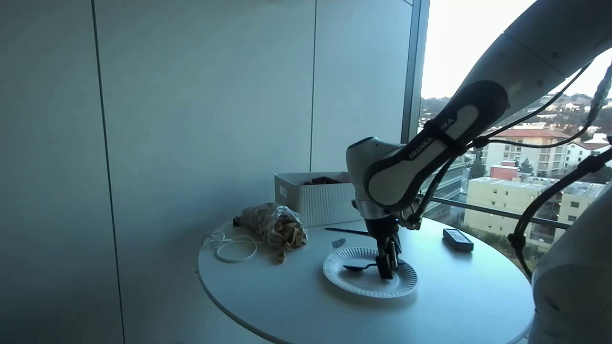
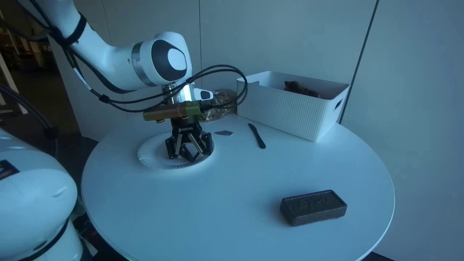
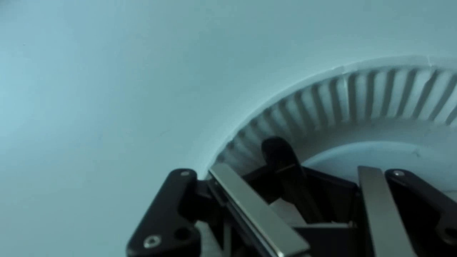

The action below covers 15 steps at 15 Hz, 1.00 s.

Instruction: Take the spoon off of the plate and but the rubber bands on the plate

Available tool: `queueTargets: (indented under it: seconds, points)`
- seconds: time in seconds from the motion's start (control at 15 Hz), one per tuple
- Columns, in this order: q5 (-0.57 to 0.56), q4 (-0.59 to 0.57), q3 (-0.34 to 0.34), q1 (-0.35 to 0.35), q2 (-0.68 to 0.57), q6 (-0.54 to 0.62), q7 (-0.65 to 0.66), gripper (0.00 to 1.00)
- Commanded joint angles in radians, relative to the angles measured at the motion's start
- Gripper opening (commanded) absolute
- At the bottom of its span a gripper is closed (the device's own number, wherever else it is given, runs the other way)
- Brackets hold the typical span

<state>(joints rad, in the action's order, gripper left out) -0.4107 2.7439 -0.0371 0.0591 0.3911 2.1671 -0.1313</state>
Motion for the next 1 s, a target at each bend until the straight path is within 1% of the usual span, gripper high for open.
queueTargets:
  seconds: [0.0, 0.07, 0.13, 0.27, 0.53, 0.67, 0.73, 0.8, 0.87, 0.93]
  points:
    - [-0.074, -0.001, 0.049, 0.023, 0.022, -0.016, 0.118, 0.04]
    - [-0.094, -0.001, 0.062, 0.030, 0.016, -0.037, 0.162, 0.29]
    - [-0.098, -0.001, 0.065, 0.028, 0.013, -0.051, 0.176, 0.29]
    - [-0.127, -0.001, 0.069, 0.023, 0.007, -0.054, 0.182, 0.40]
    - [-0.157, -0.002, 0.072, 0.010, 0.033, -0.059, 0.154, 0.71]
    - [-0.160, 0.002, 0.068, 0.006, 0.039, -0.062, 0.136, 0.85]
    - [-0.159, 0.001, 0.067, 0.003, 0.040, -0.062, 0.124, 0.80]
    - [-0.157, 0.001, 0.065, 0.001, 0.040, -0.059, 0.117, 0.48]
    - [-0.155, 0.000, 0.063, 0.000, 0.040, -0.058, 0.108, 0.53]
    - [-0.156, 0.001, 0.064, -0.001, 0.040, -0.057, 0.104, 0.52]
